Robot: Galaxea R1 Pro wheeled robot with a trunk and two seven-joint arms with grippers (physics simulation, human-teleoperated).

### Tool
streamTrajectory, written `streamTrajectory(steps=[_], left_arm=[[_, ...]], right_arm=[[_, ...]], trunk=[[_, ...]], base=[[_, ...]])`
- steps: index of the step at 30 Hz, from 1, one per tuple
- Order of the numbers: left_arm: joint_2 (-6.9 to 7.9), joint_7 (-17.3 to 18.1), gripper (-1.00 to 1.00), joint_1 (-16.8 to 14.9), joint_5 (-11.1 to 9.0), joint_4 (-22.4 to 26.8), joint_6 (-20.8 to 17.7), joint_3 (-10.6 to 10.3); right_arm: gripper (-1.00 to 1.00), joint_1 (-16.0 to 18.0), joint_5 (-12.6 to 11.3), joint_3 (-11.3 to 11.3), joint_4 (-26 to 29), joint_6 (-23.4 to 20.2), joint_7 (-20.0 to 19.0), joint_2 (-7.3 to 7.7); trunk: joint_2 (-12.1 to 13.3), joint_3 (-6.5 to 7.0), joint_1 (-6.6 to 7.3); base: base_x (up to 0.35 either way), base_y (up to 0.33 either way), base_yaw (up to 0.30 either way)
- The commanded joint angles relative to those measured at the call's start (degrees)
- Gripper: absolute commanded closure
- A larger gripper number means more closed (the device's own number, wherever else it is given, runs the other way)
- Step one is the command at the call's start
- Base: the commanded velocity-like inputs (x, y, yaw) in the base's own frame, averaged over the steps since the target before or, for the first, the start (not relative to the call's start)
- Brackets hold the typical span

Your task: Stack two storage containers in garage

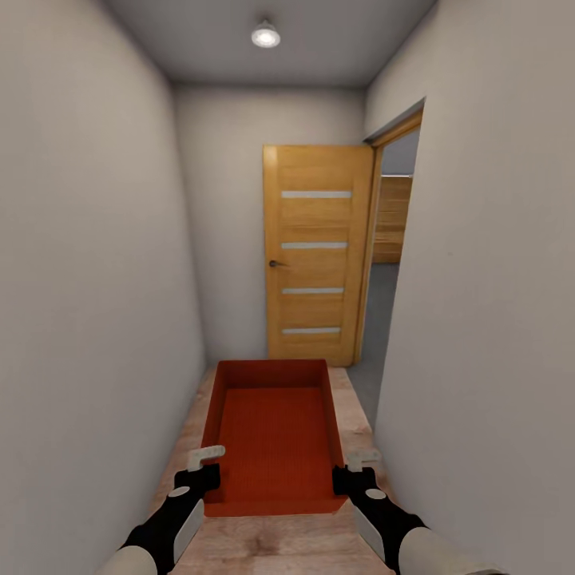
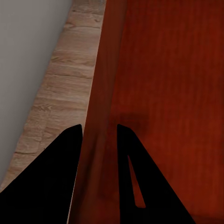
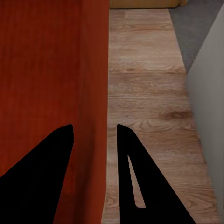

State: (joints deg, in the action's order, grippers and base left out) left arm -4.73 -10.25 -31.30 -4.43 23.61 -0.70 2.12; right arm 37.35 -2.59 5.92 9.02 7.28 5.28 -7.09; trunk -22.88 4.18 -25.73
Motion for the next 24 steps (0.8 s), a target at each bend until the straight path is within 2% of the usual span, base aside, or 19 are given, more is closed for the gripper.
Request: streamTrajectory(steps=[1, 24], left_arm=[[0.98, -0.3, 1.0, 0.0, 0.4, 0.4, 0.3, 0.8], [0.95, -0.3, 1.0, -0.1, 0.4, 0.5, 0.3, 0.8]], right_arm=[[1.0, 0.0, -0.6, -0.4, -0.2, 0.2, 0.4, 0.5], [1.0, 0.0, -0.6, -0.4, -0.2, 0.2, 0.4, 0.58]], trunk=[[0.0, -0.02, -0.05], [0.0, -0.02, -0.05]], base=[[0.322, 0.0, 0.0], [0.322, 0.012, 0.0]])
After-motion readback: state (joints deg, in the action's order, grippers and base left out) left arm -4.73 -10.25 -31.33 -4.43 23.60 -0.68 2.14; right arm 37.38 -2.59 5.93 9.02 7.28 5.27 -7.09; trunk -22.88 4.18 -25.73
